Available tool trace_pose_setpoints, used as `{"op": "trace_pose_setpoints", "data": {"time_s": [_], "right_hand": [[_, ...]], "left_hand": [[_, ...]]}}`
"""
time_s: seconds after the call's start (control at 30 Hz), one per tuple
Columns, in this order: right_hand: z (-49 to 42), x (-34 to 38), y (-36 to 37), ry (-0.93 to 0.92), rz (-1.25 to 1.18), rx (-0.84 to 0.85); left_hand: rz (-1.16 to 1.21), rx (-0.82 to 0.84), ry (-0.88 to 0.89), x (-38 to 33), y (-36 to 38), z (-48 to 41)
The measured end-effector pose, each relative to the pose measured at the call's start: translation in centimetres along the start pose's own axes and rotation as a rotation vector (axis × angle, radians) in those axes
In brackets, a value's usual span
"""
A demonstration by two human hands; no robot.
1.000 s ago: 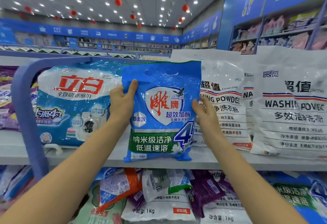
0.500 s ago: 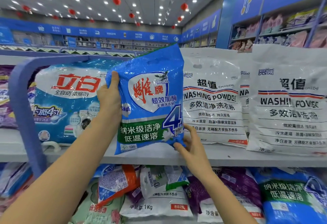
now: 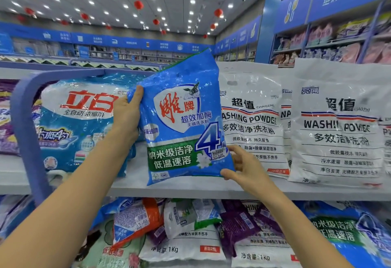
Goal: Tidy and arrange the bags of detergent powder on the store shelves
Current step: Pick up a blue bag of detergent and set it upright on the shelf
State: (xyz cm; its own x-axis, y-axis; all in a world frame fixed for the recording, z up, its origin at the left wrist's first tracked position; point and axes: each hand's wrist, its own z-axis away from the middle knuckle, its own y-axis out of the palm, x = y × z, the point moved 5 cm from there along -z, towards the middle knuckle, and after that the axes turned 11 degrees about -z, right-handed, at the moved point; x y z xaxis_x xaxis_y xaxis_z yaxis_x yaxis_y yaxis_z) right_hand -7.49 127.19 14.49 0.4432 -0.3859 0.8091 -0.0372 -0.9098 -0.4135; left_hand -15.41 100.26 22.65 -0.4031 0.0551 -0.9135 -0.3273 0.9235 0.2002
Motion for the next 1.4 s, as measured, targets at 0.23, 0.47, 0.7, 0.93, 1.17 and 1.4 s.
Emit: {"op": "trace_pose_setpoints", "data": {"time_s": [0.23, 0.47, 0.7, 0.93, 1.17, 1.4], "right_hand": [[-0.4, -1.2, 0.6, 0.029, -0.011, -0.056], [-4.7, 3.3, -1.9, -0.081, -0.639, -0.321], [-6.7, 3.2, -3.0, -0.075, -0.621, -0.433], [-6.7, 2.5, -2.4, -0.049, -0.704, -0.474], [-6.3, 4.6, -2.9, -0.133, -0.605, -0.459], [-5.6, 7.2, -1.5, -0.174, -0.676, -0.385]], "left_hand": [[0.064, 0.276, 0.062, -0.1, 3.3, 2.4], [-0.006, 0.269, 0.224, -1.9, 2.9, 2.5], [-0.024, 0.425, 0.119, 0.1, 2.3, 2.6], [-0.486, 0.692, -0.060, 8.2, 1.1, 7.9], [-0.420, 0.552, -0.051, 7.6, 0.5, 8.9], [-0.323, 0.389, -0.090, 5.1, -3.6, 11.4]]}}
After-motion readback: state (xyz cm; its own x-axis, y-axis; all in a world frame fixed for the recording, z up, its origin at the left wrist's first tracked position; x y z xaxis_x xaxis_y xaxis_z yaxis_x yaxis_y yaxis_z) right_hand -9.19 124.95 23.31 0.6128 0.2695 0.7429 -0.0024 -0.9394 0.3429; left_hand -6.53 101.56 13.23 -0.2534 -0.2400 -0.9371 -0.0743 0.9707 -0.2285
